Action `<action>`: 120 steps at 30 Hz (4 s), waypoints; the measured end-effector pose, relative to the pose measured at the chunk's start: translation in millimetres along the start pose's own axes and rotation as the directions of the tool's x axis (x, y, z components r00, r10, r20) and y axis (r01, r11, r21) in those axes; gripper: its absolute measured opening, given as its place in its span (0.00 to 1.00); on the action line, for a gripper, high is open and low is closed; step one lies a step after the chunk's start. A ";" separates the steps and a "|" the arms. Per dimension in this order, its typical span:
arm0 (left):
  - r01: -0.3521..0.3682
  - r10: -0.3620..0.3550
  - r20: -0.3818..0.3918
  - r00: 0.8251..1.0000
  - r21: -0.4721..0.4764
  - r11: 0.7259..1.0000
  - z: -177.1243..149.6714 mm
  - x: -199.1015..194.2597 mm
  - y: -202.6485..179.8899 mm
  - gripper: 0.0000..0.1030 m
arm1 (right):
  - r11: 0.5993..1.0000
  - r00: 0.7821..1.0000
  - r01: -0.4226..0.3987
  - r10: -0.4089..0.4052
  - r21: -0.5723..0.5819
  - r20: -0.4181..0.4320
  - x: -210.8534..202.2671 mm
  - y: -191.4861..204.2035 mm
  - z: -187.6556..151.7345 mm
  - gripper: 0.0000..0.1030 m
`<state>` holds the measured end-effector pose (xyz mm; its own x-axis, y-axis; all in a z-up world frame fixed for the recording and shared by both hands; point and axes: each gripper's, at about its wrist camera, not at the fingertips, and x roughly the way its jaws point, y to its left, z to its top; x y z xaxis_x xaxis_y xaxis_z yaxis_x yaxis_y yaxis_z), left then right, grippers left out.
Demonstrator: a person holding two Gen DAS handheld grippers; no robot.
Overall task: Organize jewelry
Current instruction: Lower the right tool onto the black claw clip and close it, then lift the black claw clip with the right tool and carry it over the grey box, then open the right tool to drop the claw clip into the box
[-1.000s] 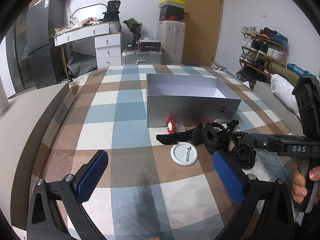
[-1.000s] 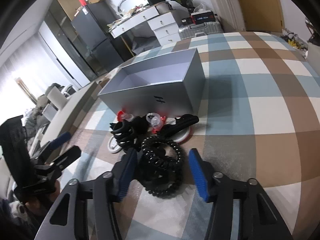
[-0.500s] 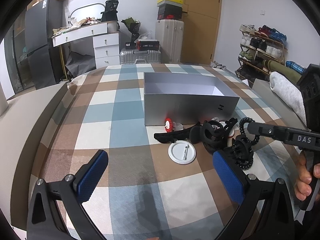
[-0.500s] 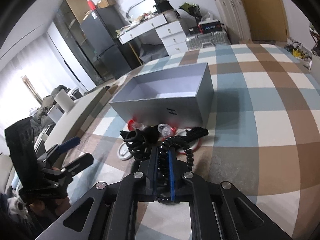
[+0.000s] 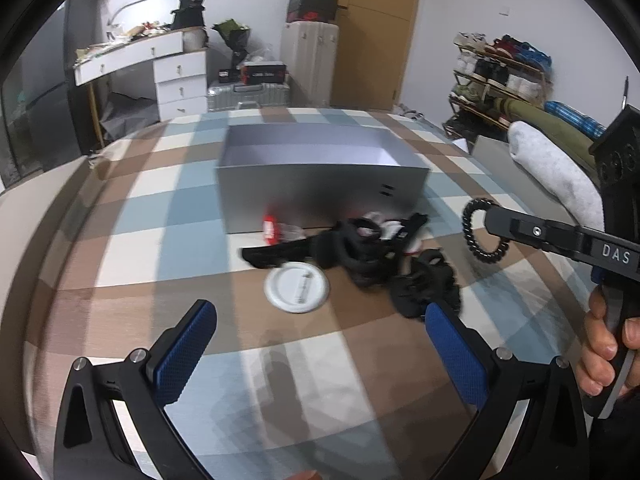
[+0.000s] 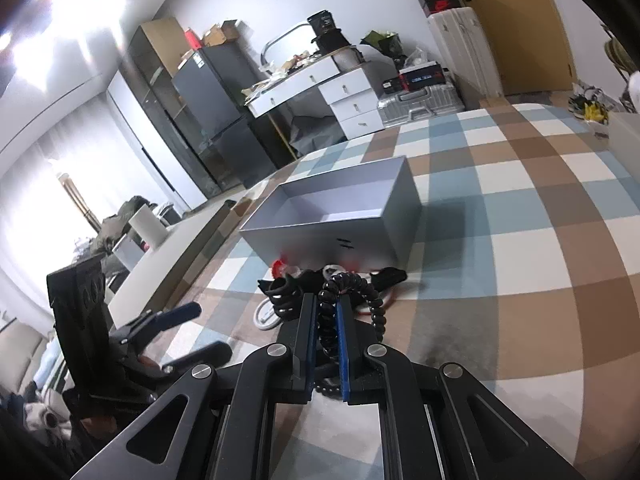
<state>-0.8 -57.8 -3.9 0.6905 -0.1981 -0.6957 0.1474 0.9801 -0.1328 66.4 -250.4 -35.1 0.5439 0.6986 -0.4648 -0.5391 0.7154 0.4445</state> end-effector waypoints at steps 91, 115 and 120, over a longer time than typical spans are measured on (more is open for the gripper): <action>-0.014 0.031 0.186 0.982 -0.090 0.996 67.1 30.3 39.1 0.52 | 0.988 0.989 -0.136 0.130 0.077 0.076 57.0 2.3 81.0 0.10; -0.006 0.013 0.141 0.990 -0.049 0.999 71.0 41.1 35.0 0.52 | 0.995 0.997 -0.076 0.078 0.072 -0.025 77.8 -3.8 73.5 0.38; -0.026 0.027 0.128 0.991 -0.014 1.000 67.8 42.8 29.4 0.52 | 0.996 0.998 -0.056 0.059 0.069 -0.038 80.0 -5.4 70.9 0.48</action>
<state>81.1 -38.2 10.3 0.7795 -0.1710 -0.6026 0.1196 0.9850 -0.1247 158.3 -197.7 -20.4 0.4864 0.7387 -0.4666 -0.5234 0.6740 0.5213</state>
